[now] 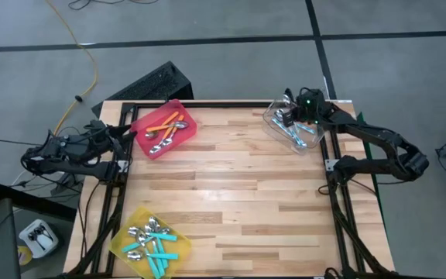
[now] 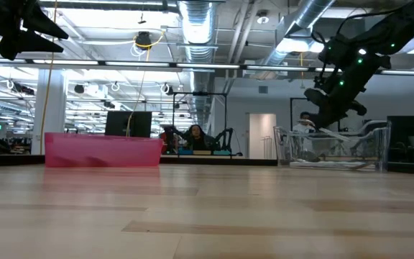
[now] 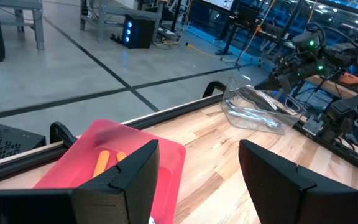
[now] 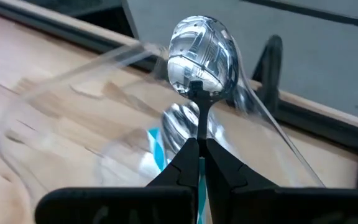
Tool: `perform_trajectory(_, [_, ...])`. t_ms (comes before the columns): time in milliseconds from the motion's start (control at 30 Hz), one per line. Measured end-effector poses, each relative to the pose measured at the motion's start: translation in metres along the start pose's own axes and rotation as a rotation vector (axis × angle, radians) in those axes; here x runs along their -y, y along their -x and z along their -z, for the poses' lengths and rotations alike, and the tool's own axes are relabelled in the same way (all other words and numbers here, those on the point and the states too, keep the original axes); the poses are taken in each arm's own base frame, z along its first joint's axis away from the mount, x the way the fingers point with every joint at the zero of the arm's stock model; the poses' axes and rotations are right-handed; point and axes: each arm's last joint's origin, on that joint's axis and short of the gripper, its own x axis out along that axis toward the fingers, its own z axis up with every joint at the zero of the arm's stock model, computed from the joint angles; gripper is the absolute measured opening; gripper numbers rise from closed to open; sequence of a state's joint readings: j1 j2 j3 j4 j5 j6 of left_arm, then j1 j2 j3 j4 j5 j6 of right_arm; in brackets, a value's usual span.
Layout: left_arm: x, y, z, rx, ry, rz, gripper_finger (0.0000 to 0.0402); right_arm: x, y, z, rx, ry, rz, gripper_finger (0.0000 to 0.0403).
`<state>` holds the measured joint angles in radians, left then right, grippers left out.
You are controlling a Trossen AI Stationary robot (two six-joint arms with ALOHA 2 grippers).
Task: Sort silverware by color (type)
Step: Put the patterned blue spoon into the transparent bin
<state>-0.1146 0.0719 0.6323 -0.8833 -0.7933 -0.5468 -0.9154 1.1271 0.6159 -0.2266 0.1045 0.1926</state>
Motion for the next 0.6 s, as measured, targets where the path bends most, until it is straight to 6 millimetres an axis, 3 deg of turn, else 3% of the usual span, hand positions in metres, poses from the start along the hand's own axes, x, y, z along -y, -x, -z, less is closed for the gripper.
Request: perform_trajectory(600, [0.0,0.0,0.0,0.0,0.0,0.0,0.0205,-0.0077,-0.0025,0.0091,-0.075,0.059,0.012,0.0033])
